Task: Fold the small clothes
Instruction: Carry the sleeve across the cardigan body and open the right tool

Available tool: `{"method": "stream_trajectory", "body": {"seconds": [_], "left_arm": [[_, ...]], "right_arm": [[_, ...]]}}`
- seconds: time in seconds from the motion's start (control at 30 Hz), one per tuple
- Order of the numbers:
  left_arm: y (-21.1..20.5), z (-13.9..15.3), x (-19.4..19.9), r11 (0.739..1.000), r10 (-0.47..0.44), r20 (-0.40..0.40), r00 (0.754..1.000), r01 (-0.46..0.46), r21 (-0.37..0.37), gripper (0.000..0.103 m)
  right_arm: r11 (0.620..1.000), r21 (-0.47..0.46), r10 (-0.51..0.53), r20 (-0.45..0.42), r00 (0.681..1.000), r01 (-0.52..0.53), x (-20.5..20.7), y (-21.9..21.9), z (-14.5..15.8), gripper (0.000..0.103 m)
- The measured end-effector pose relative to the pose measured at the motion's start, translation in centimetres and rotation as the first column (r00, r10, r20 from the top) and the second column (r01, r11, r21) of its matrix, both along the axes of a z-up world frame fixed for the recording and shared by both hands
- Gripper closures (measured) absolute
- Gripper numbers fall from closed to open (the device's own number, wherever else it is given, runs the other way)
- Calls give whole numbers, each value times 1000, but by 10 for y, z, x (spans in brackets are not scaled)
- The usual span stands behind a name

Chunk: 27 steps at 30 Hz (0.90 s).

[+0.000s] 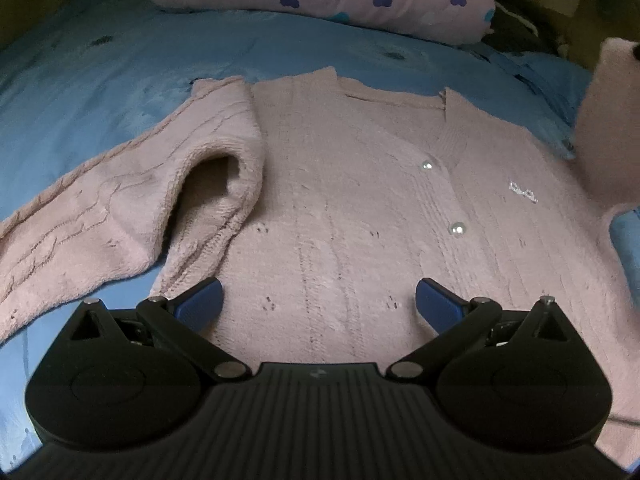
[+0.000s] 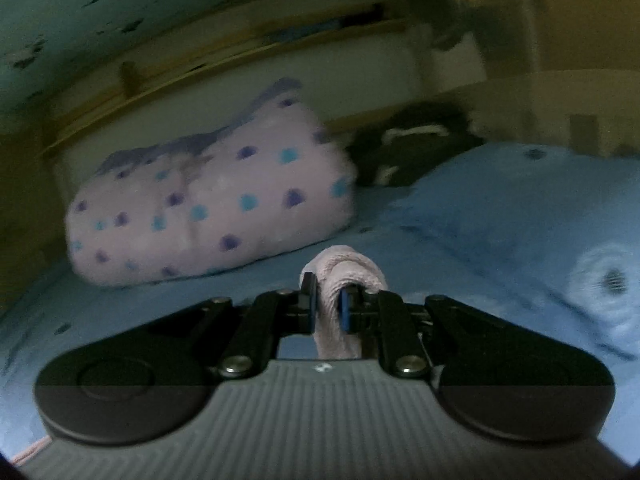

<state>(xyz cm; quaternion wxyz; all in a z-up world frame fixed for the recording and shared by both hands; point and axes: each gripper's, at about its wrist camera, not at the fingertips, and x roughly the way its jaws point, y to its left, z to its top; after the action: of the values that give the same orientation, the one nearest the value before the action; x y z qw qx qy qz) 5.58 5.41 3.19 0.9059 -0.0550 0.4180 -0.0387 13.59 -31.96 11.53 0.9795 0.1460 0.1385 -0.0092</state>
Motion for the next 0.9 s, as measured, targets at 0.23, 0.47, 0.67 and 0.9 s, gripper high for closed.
{"method": "stream_trajectory", "body": {"seconds": [0.23,0.47,0.67,0.9], "left_arm": [[6,6,1,1000,20,10,1000,-20,-24,0],[19,13,1,998,63,32,997,-63,-27,0],[22,17,2,996,75,44,996,-73,-45,0],[15,19,0,999,37,78,996,-34,-41,0]], "right_arm": [[987,-30,160,-9,987,-160,10,86,-6,88],[920,49,390,-170,905,-388,29,159,-65,86],[882,186,472,-343,812,-433,39,178,-110,73],[872,203,490,-325,809,-446,8,142,-98,48]]}}
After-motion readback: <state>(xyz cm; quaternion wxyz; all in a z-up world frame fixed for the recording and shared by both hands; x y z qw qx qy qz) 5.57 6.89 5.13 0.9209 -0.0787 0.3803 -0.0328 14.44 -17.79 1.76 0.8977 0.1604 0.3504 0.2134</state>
